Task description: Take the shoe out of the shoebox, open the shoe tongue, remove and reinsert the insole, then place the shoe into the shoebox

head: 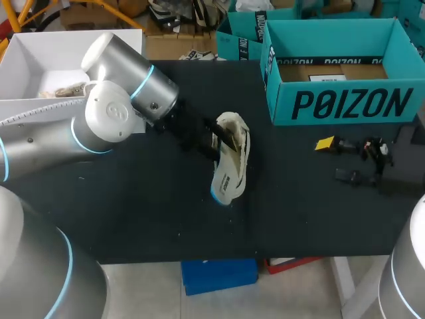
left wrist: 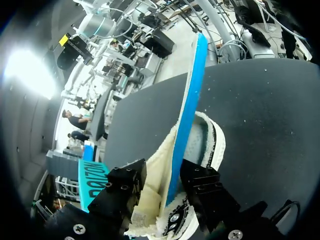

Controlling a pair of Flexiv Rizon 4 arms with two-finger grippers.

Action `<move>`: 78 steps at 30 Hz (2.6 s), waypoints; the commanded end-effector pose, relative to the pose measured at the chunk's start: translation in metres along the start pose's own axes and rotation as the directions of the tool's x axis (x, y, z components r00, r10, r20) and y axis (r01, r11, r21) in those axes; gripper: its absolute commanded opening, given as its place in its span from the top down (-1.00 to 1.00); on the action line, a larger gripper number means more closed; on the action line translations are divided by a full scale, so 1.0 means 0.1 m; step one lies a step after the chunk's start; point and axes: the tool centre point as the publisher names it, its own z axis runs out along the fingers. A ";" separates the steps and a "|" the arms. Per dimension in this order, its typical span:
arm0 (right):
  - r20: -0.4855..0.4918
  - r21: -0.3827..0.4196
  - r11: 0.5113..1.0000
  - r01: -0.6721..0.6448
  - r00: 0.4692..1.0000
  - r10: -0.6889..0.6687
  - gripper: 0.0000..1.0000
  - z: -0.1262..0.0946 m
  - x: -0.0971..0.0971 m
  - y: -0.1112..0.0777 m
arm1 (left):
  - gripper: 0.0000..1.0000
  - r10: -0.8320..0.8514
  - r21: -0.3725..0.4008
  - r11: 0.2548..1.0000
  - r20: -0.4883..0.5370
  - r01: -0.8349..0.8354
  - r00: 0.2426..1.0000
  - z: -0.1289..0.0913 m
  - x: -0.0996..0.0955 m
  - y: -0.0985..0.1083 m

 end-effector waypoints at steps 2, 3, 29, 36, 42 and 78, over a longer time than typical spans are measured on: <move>0.001 0.000 1.000 -0.001 1.000 0.001 -1.00 0.00 0.00 0.00 | 0.18 0.014 0.004 1.000 0.006 -0.014 1.000 -0.09 0.01 -0.15; 0.001 0.000 1.000 -0.001 1.000 0.001 -1.00 0.00 0.00 0.00 | 0.18 0.017 0.010 1.000 0.005 -0.017 1.000 -0.09 0.01 -0.16; 0.001 0.000 1.000 -0.001 1.000 0.001 -1.00 0.00 0.00 0.00 | 1.00 0.001 0.121 0.993 0.032 -0.005 0.999 -0.03 0.11 -0.26; 0.001 0.000 1.000 -0.001 1.000 0.001 -1.00 0.00 0.00 0.00 | 1.00 -0.027 0.140 0.990 0.060 0.018 0.998 -0.01 0.13 -0.19; 0.001 0.000 1.000 -0.001 1.000 0.001 -1.00 0.00 0.00 0.00 | 1.00 -0.024 0.113 0.993 0.063 0.017 0.998 -0.03 0.10 -0.09; 0.001 0.000 1.000 -0.001 1.000 0.001 -1.00 0.00 0.00 0.00 | -0.89 0.074 0.160 0.984 0.004 -0.074 0.997 -0.09 -0.12 -0.46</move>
